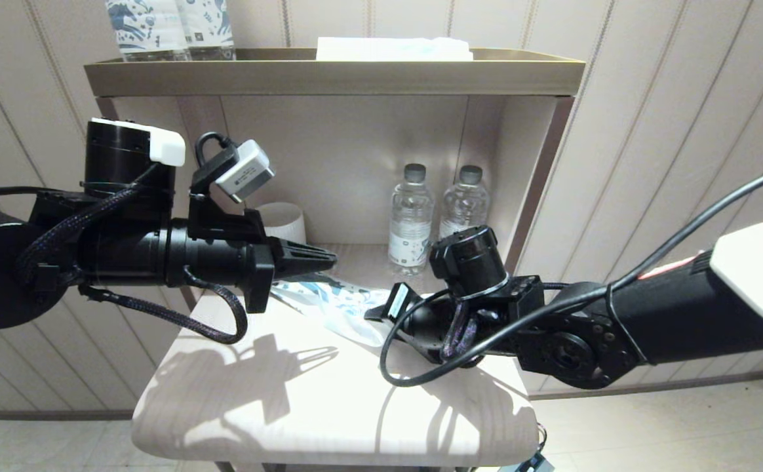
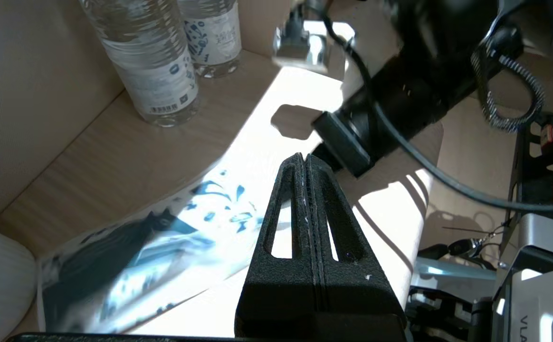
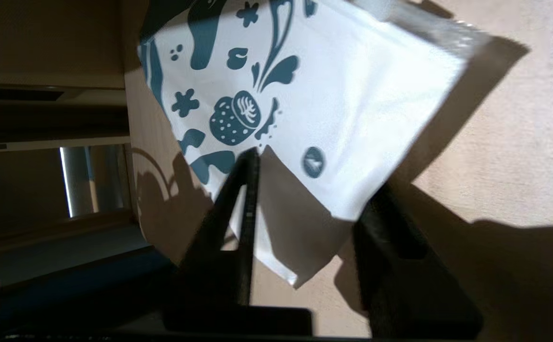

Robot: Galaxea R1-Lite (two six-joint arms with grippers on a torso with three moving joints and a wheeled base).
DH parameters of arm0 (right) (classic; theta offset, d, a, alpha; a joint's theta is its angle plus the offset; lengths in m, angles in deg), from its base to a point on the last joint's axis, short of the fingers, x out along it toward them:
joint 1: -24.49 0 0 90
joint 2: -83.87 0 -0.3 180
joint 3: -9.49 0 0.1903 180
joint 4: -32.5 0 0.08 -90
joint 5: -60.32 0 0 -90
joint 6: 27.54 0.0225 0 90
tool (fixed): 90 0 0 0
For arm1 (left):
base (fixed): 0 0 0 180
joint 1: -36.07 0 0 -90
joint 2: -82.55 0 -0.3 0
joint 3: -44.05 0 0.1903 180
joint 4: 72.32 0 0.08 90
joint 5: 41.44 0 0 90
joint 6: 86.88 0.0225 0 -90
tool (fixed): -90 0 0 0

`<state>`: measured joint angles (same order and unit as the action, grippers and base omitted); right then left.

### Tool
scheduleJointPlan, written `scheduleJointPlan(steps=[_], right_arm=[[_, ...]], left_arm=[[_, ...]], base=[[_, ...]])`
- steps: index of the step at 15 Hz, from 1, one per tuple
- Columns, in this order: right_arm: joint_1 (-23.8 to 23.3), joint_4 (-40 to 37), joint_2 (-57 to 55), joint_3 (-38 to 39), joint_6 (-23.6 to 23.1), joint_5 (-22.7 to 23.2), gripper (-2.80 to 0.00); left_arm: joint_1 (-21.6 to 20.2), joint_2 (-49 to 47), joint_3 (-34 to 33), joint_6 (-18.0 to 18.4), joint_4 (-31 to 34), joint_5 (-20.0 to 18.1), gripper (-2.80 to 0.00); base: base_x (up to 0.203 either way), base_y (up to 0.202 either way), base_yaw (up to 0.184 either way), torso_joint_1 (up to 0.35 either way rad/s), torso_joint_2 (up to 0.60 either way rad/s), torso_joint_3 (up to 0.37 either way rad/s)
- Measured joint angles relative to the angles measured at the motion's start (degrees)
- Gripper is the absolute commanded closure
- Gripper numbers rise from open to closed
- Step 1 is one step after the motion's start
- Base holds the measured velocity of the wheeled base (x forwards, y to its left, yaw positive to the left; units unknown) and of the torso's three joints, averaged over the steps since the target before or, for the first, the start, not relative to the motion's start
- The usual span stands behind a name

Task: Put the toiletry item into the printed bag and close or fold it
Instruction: Close the strorage bag and place it on the desk

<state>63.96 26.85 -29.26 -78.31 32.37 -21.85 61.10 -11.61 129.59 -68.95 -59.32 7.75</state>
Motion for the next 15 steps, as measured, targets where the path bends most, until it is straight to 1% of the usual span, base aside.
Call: scheduleJointPlan(steps=[3,5,6,7,8,10,12,15], right_arm=[[0.05,0.06,-0.1,-0.05,-0.1,0.0,0.0],[0.05,-0.08,0.49,0.16,-1.3,-0.41,0.0],[0.05,-0.2,1.31,0.73,-3.16,-0.5,0.0],[-0.01,-0.14,2.38,1.65,-6.16,-0.55,0.0],[-0.01,-0.09,3.71,2.64,-9.77,-0.61,0.0],[0.07,-0.04,7.67,4.55,-19.35,-0.76,0.0],[-0.17,-0.72,13.02,5.68,-29.94,-1.05,0.0],[-0.54,-5.79,21.2,6.28,-46.08,-1.16,0.0]], left_arm=[[0.0,-0.02,-0.05,-0.02,0.04,0.0,0.0],[0.02,0.01,-0.05,-0.02,-0.02,0.0,0.0],[0.0,0.09,-0.05,-0.02,0.0,0.02,0.0],[0.0,0.17,0.06,-0.02,-0.08,0.0,0.0],[0.02,0.22,0.2,-0.01,-0.1,-0.06,0.0],[0.02,0.54,0.57,-0.17,0.0,-0.03,0.0],[-0.04,1.51,0.84,-0.52,0.27,-0.02,0.0],[-0.25,3.15,0.87,-1.47,0.15,-0.41,0.0]], base=[[0.0,0.0,0.0,0.0,0.0,0.0],[0.0,0.0,0.0,0.0,0.0,0.0],[0.0,0.0,0.0,0.0,0.0,0.0],[0.0,0.0,0.0,0.0,0.0,0.0],[0.0,0.0,0.0,0.0,0.0,0.0],[0.0,0.0,0.0,0.0,0.0,0.0],[0.0,0.0,0.0,0.0,0.0,0.0],[0.0,0.0,0.0,0.0,0.0,0.0]])
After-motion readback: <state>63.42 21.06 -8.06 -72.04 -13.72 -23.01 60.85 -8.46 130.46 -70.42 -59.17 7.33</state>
